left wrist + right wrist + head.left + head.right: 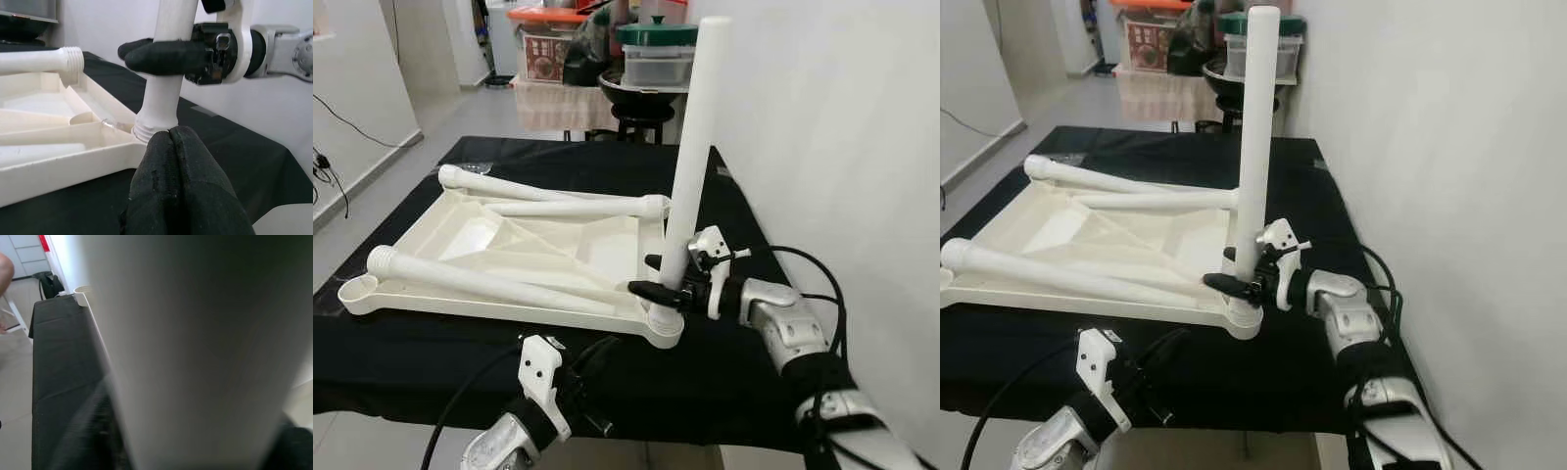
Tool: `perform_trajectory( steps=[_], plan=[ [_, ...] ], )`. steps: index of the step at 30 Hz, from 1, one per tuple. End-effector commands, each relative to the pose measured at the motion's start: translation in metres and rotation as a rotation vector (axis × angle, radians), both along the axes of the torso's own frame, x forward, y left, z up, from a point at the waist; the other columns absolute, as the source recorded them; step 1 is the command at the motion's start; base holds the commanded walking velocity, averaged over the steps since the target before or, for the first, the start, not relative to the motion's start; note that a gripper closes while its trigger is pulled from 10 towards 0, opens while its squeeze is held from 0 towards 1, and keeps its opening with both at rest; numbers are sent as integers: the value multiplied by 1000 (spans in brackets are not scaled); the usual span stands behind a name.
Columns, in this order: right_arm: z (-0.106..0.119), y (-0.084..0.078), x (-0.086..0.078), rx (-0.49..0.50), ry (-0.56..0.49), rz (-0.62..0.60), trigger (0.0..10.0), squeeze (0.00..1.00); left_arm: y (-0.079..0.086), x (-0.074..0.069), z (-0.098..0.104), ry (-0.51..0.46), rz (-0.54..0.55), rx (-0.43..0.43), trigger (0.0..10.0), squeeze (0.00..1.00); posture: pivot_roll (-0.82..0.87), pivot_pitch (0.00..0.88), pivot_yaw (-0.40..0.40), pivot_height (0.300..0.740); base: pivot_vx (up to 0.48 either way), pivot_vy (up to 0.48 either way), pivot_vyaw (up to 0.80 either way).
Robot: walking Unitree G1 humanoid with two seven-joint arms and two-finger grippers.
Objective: Building children table
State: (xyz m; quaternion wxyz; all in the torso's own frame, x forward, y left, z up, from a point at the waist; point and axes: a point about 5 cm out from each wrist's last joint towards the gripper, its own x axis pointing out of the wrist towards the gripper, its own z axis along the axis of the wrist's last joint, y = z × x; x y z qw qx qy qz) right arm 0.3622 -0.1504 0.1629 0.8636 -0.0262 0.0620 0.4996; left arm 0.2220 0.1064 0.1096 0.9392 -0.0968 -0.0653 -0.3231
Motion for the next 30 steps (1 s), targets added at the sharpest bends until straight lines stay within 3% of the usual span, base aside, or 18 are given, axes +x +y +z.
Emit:
perform_trajectory(
  steps=[1,11,13,14,17,18,20,30],
  plan=[
    [-2,1,1,30,15,21,0,0,0,0,-4,6,-4,5,10000,0,71,0,-64,740,0,0,0],
    [-18,-6,-10,56,14,-35,0,0,3,2,-3,4,-5,0,10000,0,60,0,-59,740,0,0,0],
    [-40,6,-22,10,36,-180,0,0,4,1,-2,2,-4,-1,10000,0,64,0,-64,740,0,0,0],
    [-49,15,-27,-7,9,-329,0,0,6,0,-2,0,-3,-1,10000,0,52,0,-62,740,0,0,0],
    [-52,19,-30,-12,-12,-433,0,0,7,0,-1,0,-2,-1,10000,0,52,0,-62,740,0,0,0],
    [-69,32,-47,56,75,-606,0,0,8,0,-1,-1,-2,-1,10000,0,32,0,-49,740,0,0,0],
    [-62,34,-49,97,53,-665,0,0,8,0,-2,-1,-3,7,10000,0,-1,0,-21,740,0,0,0],
    [-70,30,-45,56,90,-669,0,0,3,4,-1,-7,6,12,10000,0,17,0,-49,740,0,0,0]
  ],
)
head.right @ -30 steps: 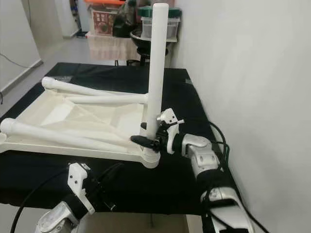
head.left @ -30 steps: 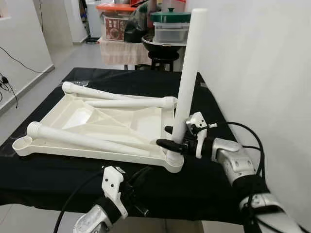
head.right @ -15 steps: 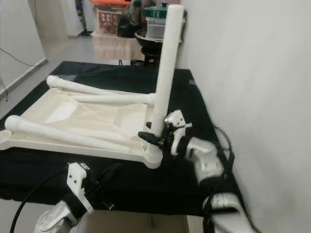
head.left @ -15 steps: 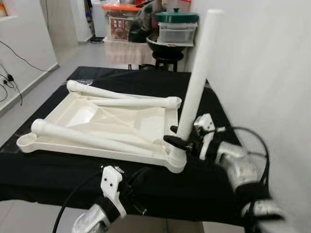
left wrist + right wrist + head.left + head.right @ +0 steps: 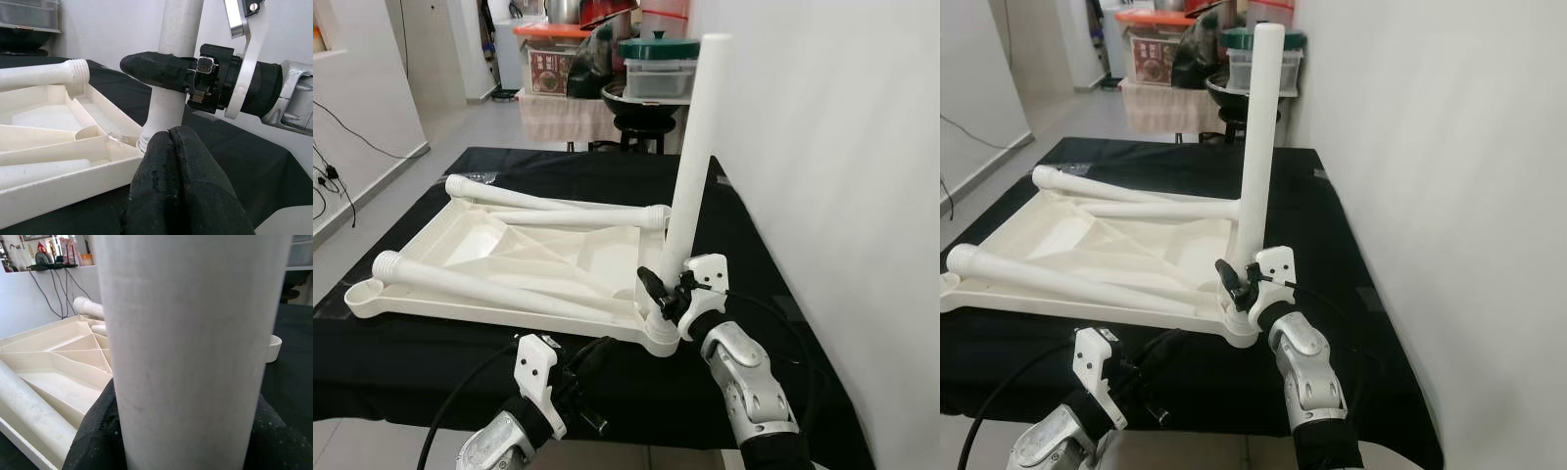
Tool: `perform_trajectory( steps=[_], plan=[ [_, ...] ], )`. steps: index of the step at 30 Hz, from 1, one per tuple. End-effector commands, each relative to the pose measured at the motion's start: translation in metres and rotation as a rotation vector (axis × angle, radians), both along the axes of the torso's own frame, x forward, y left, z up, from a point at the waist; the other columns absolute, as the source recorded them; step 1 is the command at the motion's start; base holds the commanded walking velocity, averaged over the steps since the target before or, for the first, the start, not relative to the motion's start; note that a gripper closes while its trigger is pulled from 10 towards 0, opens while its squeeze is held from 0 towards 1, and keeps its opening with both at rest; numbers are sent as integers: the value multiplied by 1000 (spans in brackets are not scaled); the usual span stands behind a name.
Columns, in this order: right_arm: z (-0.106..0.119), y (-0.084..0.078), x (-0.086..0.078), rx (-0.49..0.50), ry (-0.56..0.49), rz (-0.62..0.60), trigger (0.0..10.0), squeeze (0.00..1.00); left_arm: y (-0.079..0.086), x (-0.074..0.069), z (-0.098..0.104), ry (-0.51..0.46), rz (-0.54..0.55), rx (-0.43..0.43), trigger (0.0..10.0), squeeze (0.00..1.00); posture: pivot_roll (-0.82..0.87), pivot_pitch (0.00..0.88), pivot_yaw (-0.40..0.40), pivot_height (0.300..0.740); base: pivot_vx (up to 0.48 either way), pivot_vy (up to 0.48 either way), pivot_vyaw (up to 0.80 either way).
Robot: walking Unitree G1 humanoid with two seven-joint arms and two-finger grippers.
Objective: Building children table
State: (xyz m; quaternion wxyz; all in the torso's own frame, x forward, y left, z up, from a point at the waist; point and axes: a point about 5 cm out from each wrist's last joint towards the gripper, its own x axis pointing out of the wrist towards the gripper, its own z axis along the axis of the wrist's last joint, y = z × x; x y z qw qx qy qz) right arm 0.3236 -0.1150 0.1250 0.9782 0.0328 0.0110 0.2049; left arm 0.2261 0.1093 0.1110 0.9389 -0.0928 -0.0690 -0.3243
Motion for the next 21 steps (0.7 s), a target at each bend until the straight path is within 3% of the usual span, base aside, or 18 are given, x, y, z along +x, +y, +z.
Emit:
perform_trajectory(
  steps=[1,2,3,5,6,8,13,14,15,19,21],
  plan=[
    [-33,-5,-6,-16,172,-25,0,0,0,0,-2,3,8,7,10000,0,16,0,-47,740,0,0,0],
    [-33,-6,-6,-10,175,-31,5686,0,-1,1,-3,3,7,7,10000,0,15,0,-46,740,0,0,0],
    [-31,-4,-6,6,168,8,10000,769,-1,2,-3,3,4,8,10000,0,15,0,-46,740,0,0,0],
    [-31,-4,-6,6,168,8,10000,769,-1,2,-3,3,4,8,10000,0,15,0,-46,740,0,0,0],
    [-27,-1,-8,20,162,37,10000,1000,-1,2,-3,4,2,9,10000,0,12,0,-41,740,0,0,0],
    [-16,6,-10,20,102,155,10000,1000,-1,2,-3,5,0,10,10000,0,14,0,-39,740,0,0,0],
    [-3,4,-6,17,63,276,10000,1000,-1,2,-2,7,-1,11,10000,0,20,0,-39,740,0,0,0],
    [1,2,-4,8,54,332,10000,827,-1,1,-2,6,-3,15,10000,0,20,0,-39,740,0,0,0],
    [4,0,-1,-21,40,391,10000,0,-1,1,-2,3,-6,20,10000,0,24,0,-38,740,0,0,0],
    [8,-4,1,-50,29,459,10000,0,-1,-1,-1,0,-16,28,10000,0,23,0,-36,740,0,0,0],
    [16,-19,10,-104,15,550,10000,0,2,-6,2,-7,-35,36,10000,0,48,0,-41,740,0,0,0]
  ],
)
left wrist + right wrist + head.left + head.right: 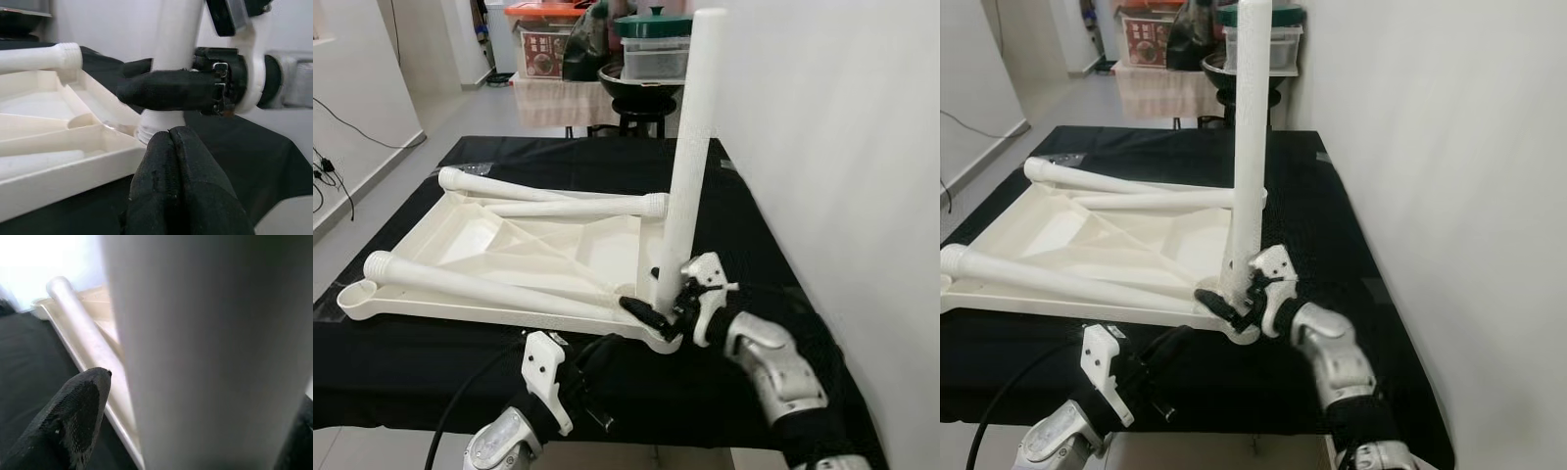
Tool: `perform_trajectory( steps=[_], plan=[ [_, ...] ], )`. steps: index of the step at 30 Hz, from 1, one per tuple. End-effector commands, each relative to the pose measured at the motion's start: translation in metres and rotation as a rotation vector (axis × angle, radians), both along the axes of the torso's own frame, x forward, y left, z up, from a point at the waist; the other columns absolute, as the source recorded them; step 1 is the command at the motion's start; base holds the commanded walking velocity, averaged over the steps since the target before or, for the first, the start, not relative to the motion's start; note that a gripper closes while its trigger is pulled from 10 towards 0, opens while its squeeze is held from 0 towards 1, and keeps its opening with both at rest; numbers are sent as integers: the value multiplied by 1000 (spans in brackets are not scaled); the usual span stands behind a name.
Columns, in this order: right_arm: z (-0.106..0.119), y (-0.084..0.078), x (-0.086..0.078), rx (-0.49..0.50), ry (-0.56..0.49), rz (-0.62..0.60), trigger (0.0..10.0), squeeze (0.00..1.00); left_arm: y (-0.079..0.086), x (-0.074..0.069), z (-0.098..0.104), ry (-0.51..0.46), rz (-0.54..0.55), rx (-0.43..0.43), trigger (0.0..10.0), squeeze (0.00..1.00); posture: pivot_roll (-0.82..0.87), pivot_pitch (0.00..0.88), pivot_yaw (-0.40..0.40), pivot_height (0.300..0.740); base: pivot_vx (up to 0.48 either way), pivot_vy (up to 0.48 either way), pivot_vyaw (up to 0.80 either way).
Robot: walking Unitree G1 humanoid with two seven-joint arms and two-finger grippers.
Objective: Building children table
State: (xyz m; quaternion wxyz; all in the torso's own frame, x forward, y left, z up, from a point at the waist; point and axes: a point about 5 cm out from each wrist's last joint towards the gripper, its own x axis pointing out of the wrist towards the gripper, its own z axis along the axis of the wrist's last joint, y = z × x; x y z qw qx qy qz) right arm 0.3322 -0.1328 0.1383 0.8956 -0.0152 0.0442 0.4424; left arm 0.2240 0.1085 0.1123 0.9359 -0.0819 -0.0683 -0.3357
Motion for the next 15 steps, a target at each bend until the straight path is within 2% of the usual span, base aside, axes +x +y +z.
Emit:
perform_trajectory(
  steps=[1,2,4,5,7,8,10,13,15],
  plan=[
    [3,-1,2,-1,-15,44,10000,0,2,-3,1,2,-13,15,10000,0,48,0,-41,740,0,0,0],
    [9,-7,8,-11,-20,57,10000,0,5,-7,3,1,-18,16,10000,0,62,0,-41,740,0,0,0],
    [9,-7,8,-11,-20,57,10000,0,5,-7,3,1,-18,16,10000,0,62,0,-41,740,0,0,0],
    [19,-14,13,-9,-40,76,10000,0,11,-18,5,8,-24,26,10000,0,88,0,-43,740,0,0,0],
    [19,-14,13,-9,-40,76,10000,0,11,-18,5,8,-24,26,10000,0,88,0,-43,740,0,0,0],
    [24,-15,15,7,-49,82,0,0,14,-22,6,15,-23,27,10000,0,96,0,-42,740,0,0,0],
    [28,-17,15,41,-42,113,0,0,16,-29,6,26,-23,32,10000,0,108,0,-48,740,0,0,0],
    [26,-17,12,39,-33,146,0,0,16,-32,7,33,-23,37,10000,0,113,0,-45,740,0,0,0],
    [21,-16,4,22,-21,206,0,0,18,-41,7,43,-19,40,10000,0,109,0,-36,740,0,0,0]
  ],
)
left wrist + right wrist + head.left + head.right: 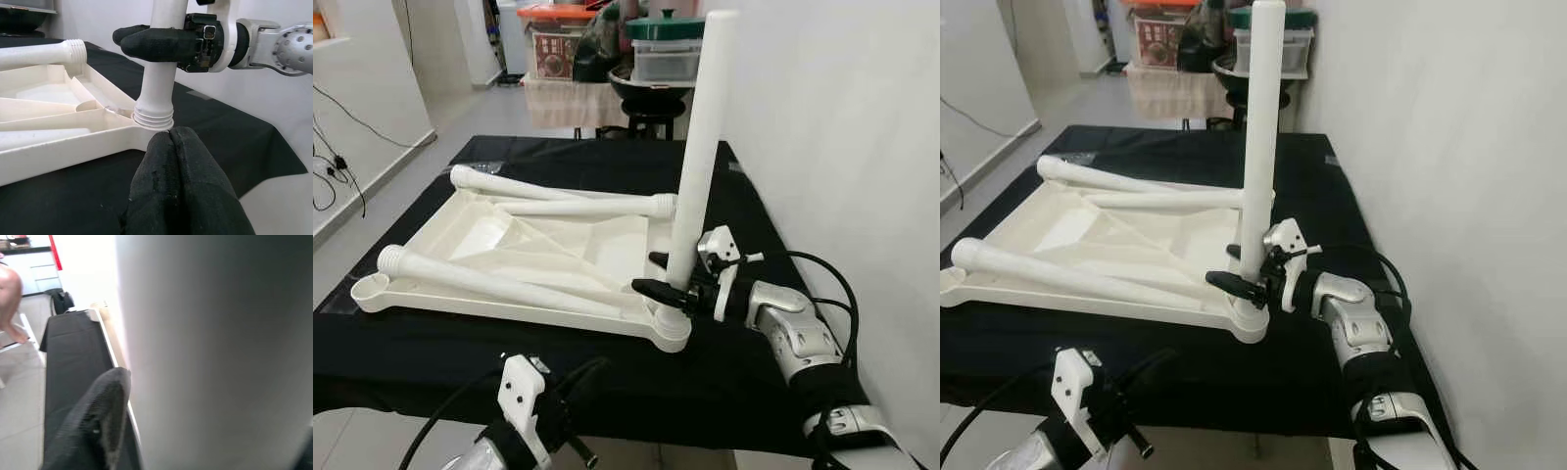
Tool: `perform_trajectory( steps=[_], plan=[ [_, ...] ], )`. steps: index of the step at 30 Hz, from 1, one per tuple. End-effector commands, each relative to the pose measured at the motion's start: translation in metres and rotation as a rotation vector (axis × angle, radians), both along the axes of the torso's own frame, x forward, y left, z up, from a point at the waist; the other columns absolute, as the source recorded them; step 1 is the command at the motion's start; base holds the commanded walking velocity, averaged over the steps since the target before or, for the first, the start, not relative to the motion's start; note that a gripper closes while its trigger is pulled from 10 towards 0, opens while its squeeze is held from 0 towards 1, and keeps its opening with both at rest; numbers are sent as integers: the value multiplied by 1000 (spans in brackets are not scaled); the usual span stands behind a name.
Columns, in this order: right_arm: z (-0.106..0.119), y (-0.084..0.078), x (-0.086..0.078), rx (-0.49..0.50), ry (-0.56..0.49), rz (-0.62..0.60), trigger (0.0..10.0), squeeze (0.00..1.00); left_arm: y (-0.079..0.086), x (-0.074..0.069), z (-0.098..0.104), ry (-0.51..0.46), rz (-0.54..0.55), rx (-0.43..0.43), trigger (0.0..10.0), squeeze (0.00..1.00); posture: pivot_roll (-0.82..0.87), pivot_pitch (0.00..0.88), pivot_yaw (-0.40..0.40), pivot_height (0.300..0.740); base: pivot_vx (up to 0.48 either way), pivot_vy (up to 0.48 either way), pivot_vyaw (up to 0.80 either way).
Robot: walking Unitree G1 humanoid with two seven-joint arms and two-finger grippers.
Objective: Building children table
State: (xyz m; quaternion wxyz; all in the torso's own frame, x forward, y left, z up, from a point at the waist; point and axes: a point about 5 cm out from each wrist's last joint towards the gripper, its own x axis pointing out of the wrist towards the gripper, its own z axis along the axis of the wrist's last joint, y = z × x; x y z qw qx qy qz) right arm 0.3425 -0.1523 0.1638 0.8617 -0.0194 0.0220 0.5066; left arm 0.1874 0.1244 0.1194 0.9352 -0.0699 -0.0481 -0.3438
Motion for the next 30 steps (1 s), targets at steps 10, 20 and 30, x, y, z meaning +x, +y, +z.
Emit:
perform_trajectory(
  steps=[10,20,30],
  plan=[
    [-12,-3,-8,-43,29,101,0,0,2,-15,-3,74,-15,-25,10000,0,61,0,-8,740,0,0,0],
    [-76,-6,-27,-139,161,-844,0,0,2,-28,8,105,-8,-38,10000,0,105,0,-34,740,0,0,0],
    [-70,10,-51,-169,142,-909,0,0,2,-11,11,96,-21,-32,10000,0,29,0,-3,740,0,0,0]
  ],
)
